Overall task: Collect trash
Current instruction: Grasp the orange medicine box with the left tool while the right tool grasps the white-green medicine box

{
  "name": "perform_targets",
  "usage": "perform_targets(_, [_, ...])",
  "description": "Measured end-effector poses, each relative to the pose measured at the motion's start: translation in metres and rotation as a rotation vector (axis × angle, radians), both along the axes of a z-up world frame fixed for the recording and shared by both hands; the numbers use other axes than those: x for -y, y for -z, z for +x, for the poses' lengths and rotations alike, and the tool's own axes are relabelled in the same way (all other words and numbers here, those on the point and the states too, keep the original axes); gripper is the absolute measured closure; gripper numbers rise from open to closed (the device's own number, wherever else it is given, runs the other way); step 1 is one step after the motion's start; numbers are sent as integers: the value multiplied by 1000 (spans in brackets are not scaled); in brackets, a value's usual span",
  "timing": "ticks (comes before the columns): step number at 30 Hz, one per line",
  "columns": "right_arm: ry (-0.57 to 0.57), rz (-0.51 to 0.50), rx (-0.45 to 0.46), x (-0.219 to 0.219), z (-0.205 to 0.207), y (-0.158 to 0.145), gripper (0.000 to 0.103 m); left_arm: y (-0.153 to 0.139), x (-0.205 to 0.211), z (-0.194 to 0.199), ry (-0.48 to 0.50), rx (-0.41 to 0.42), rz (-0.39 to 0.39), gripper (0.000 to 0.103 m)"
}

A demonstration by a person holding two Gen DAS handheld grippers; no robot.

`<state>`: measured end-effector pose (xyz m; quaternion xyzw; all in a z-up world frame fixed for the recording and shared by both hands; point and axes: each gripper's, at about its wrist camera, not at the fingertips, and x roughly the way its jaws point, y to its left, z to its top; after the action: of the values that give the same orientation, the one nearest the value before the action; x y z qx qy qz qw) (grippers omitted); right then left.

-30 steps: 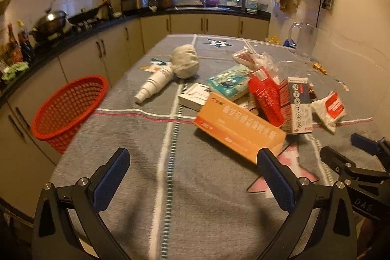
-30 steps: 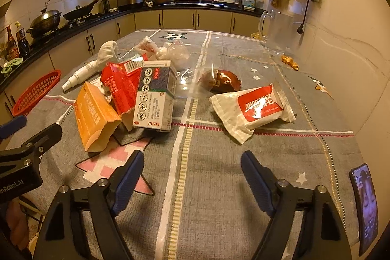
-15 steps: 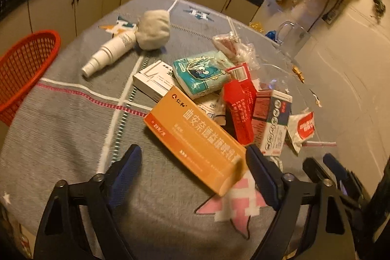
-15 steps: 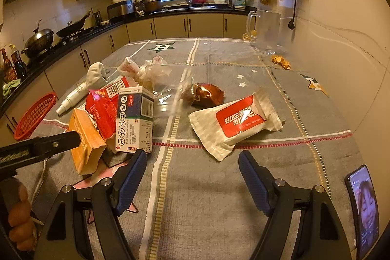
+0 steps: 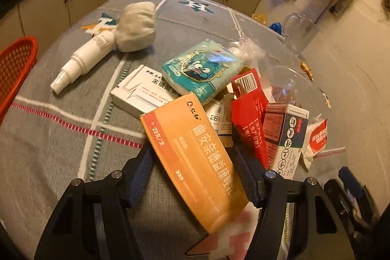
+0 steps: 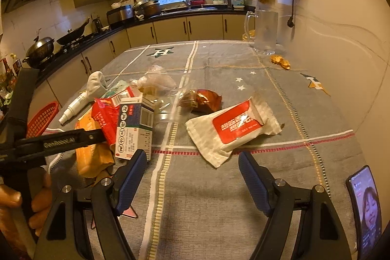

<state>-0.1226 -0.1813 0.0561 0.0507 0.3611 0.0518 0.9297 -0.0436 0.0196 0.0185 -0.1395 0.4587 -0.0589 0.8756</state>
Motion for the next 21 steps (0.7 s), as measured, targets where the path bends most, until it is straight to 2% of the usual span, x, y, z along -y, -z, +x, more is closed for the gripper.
perform_targets(2, [-18,18,-5,-1,2,-1,21,-2,0,-3,15,18,-3,51])
perform_targets(4, [-41,34,-9,-5,6,-3,21,-6,-1,-8,22,38,10,54])
perform_targets(9, [-101,69,-38,-20,17,-4,21,-7,-12,-17,25,37,18,54])
perform_targets(13, [-131,83,-80,-32,31,0,21,-11,-19,-27,24,50,53,54])
perform_targets(19, [-151,78,-128,-51,49,12,22,-6,-21,-30,23,34,106,53])
perform_targets(21, [-143,83,-139,-53,54,14,25,-6,-21,-32,23,39,117,52])
